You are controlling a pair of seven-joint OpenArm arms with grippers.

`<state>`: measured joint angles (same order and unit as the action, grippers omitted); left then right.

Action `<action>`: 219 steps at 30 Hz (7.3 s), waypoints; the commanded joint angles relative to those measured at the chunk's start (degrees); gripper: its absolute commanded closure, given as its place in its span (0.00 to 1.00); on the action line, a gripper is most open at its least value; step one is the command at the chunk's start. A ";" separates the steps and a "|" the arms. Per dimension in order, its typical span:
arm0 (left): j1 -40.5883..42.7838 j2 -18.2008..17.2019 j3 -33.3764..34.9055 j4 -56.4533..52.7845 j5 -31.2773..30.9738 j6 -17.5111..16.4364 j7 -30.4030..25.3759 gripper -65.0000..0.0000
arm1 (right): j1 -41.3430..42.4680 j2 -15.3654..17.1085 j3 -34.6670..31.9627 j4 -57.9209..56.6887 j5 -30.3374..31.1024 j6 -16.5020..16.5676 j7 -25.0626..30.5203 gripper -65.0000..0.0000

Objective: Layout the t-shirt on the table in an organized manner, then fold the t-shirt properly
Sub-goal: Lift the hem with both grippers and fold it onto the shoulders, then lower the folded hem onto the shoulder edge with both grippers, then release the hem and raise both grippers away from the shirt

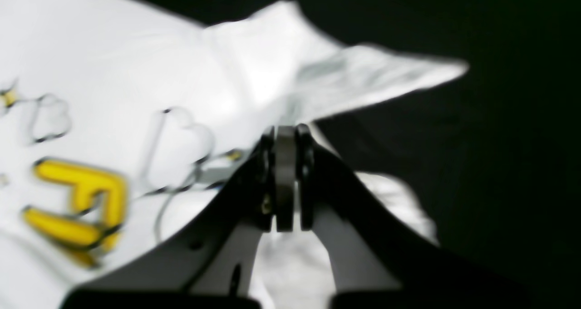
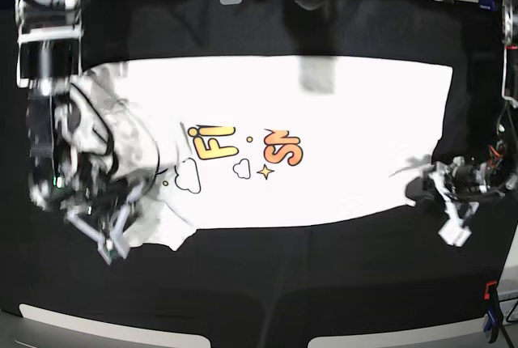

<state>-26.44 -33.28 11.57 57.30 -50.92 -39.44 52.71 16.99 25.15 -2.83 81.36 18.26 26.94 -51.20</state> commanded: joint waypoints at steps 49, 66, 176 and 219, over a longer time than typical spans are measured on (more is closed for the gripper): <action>29.46 -1.53 -0.35 44.70 40.24 22.34 -2.36 1.00 | -29.53 1.03 29.55 25.88 3.43 10.03 -11.34 1.00; 29.62 -3.13 -0.35 44.81 35.41 17.31 2.67 0.49 | -29.51 2.82 31.61 25.88 -1.57 9.92 -13.27 0.57; 29.00 -3.37 -28.79 9.70 -15.52 9.86 7.74 0.55 | -24.20 -4.55 33.99 21.84 21.88 13.06 0.59 0.57; 21.33 -4.09 -29.27 3.56 -11.89 4.44 10.40 1.00 | -24.44 -4.55 36.44 29.11 28.87 13.06 -1.60 0.57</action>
<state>-4.32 -36.18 -17.32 60.01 -61.54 -34.65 63.29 -8.25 19.64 33.10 109.32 45.78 39.66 -54.68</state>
